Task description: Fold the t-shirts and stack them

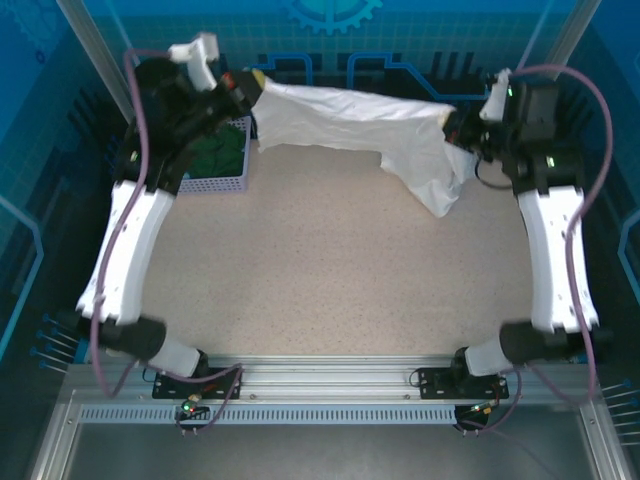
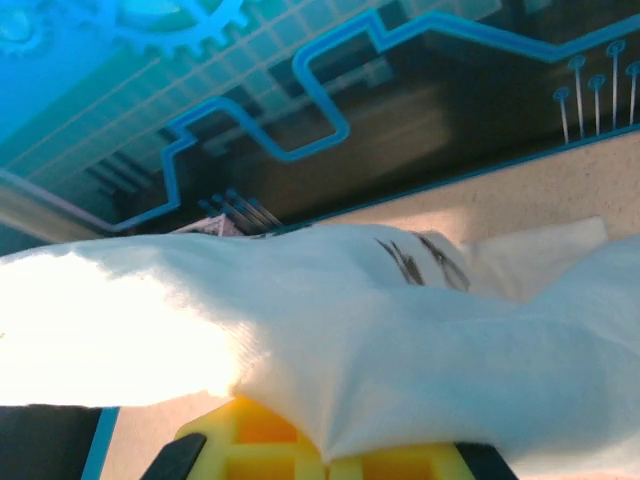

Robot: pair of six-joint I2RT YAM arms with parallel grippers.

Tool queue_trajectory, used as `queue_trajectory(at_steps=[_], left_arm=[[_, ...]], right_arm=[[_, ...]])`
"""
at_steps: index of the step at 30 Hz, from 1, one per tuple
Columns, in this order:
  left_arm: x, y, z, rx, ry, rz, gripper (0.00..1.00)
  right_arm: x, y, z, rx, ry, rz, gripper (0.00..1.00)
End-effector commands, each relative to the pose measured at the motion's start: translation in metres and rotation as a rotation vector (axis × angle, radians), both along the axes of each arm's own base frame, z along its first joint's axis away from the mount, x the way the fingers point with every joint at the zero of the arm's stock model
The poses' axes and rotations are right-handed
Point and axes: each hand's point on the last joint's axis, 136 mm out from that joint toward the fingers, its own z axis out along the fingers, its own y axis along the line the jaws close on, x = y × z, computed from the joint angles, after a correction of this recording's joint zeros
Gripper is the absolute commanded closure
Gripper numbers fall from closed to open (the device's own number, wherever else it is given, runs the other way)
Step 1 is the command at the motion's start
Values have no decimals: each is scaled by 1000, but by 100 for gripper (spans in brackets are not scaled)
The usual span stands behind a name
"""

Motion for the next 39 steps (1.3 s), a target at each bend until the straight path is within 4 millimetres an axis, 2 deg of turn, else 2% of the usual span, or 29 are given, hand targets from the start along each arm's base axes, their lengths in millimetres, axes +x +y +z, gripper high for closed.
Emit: queue_trajectory(at_steps=[1,4,7,8,9,11,12,13,14,17,19,21,24,26,29,31,33,37,39], left_arm=[[-25,4,-71,5,143,-5,100],[-66,19,-129,41,251,31,100],[-103,33,-180,65,364,73,100],[-114,39,-197,76,389,92,96],[-124,50,-211,92,413,146,89],[-133,76,-233,129,460,283,81],[-134,85,-240,143,477,336,62],[-132,91,-245,150,497,375,49],[-127,94,-249,154,515,396,47],[-103,94,-257,157,576,434,40],[-80,84,-258,157,581,408,39],[-53,68,-270,186,643,357,40],[-15,29,-303,339,764,247,48],[8,-2,-330,438,828,184,50],[42,-26,-374,514,919,172,51],[63,-30,-401,542,959,195,53],[81,-30,-423,572,980,222,56],[109,-29,-454,619,1012,252,58],[115,-24,-468,650,1034,265,59]], right_arm=[[-40,6,-56,-4,87,28,100],[-89,11,-113,32,235,34,100],[-129,17,-160,32,402,76,100],[-142,21,-173,31,438,100,100],[-152,23,-184,36,467,116,95],[-164,23,-197,43,501,117,66],[-166,20,-200,35,504,103,56],[-164,16,-200,25,496,81,49],[-158,12,-198,19,485,52,45],[-130,10,-194,12,451,4,42],[-105,7,-200,-19,475,-24,42],[-79,1,-212,-63,507,-72,42],[-37,-13,-238,-135,584,-152,48],[-9,-26,-257,-169,632,-202,53],[29,-52,-292,-164,712,-284,56],[54,-62,-314,-132,759,-302,64],[80,-62,-328,-116,781,-278,72],[130,-62,-339,-155,767,-248,75],[149,-62,-351,-161,783,-237,78]])
